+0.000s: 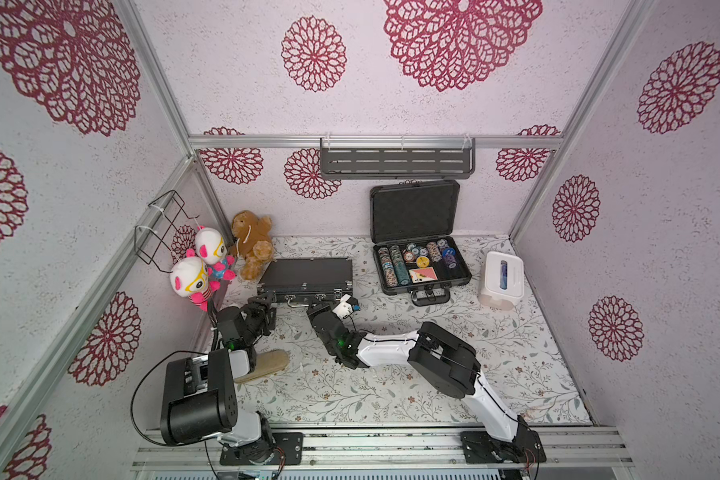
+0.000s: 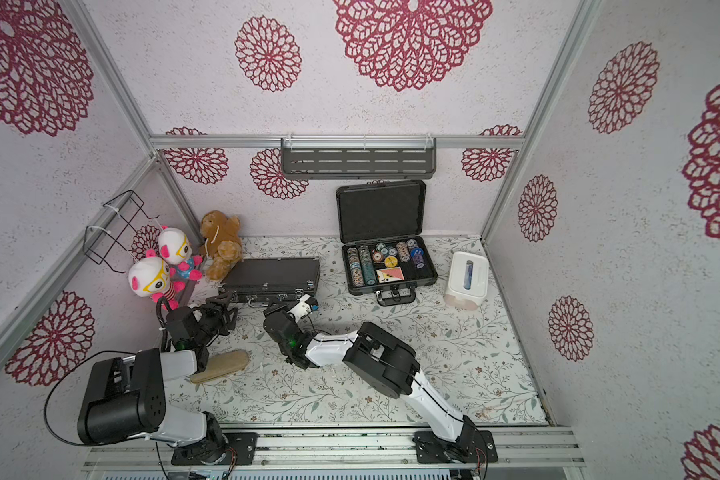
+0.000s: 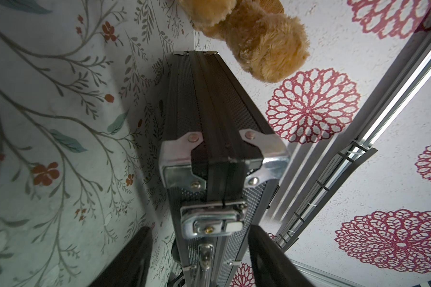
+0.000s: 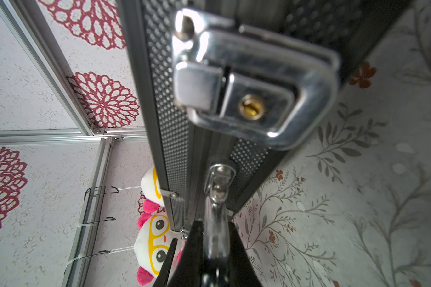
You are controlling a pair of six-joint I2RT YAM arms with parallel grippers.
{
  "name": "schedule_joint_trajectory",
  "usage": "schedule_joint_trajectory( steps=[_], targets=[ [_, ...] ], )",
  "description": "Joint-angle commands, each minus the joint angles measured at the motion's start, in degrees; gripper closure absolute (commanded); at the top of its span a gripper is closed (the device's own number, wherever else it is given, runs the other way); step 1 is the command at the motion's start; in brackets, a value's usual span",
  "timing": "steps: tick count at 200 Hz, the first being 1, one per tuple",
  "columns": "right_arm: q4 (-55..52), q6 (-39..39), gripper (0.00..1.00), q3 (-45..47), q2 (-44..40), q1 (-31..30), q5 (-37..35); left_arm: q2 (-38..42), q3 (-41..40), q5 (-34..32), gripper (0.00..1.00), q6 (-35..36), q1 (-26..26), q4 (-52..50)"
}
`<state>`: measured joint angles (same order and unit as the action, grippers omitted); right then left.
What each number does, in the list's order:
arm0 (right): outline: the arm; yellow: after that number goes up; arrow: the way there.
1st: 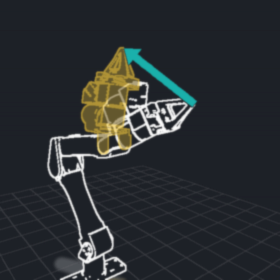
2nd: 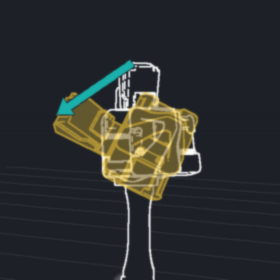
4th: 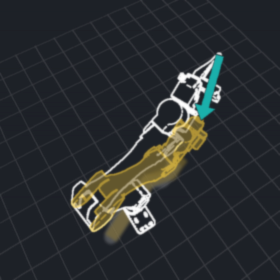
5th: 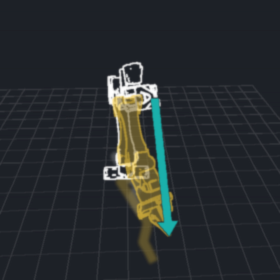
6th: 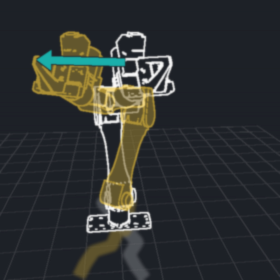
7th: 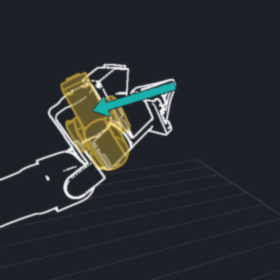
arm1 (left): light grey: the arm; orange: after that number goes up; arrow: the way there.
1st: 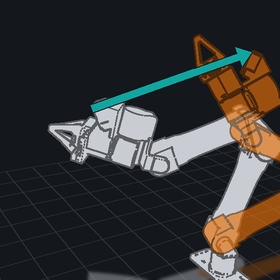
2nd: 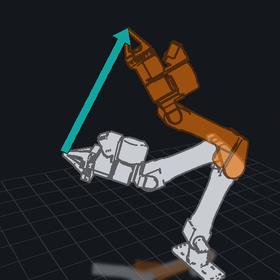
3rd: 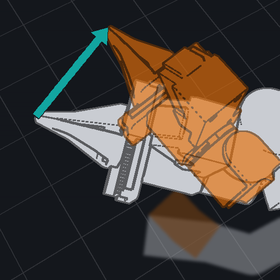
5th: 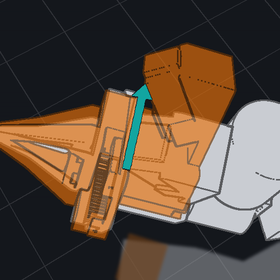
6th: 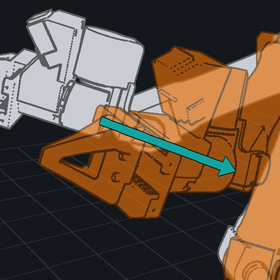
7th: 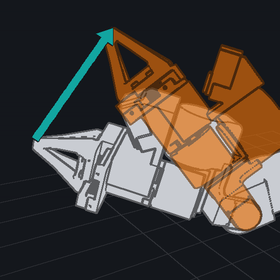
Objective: Open the poker set cases
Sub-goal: Open the fastener on the poker set case.
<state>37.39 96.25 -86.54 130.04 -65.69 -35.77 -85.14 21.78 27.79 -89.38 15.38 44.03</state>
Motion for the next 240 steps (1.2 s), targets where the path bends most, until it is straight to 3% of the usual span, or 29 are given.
schedule_joint_trajectory(
  steps=[1, 32, 144, 240],
  targets=[
    [7.78, -10.66, 1.00, -3.72, -6.55, -1.70, 1.50, -0.63, 1.75, -0.37, 0.36, -0.92, -1.04, 1.57],
    [8.22, -10.91, 1.00, -3.28, -6.65, -1.67, 1.62, -0.45, 2.21, -0.68, 0.41, -1.49, -1.37, 1.53],
    [9.12, -11.49, 1.00, -2.98, -6.82, -1.37, 1.82, 0.28, 5.52, 0.76, 0.44, -0.37, 0.09, -4.00],
    [8.85, -11.26, 1.00, -3.29, -6.15, -1.24, 2.19, 2.35, 6.64, 0.87, 0.65, 2.74, 0.18, -10.19]
  ],
)
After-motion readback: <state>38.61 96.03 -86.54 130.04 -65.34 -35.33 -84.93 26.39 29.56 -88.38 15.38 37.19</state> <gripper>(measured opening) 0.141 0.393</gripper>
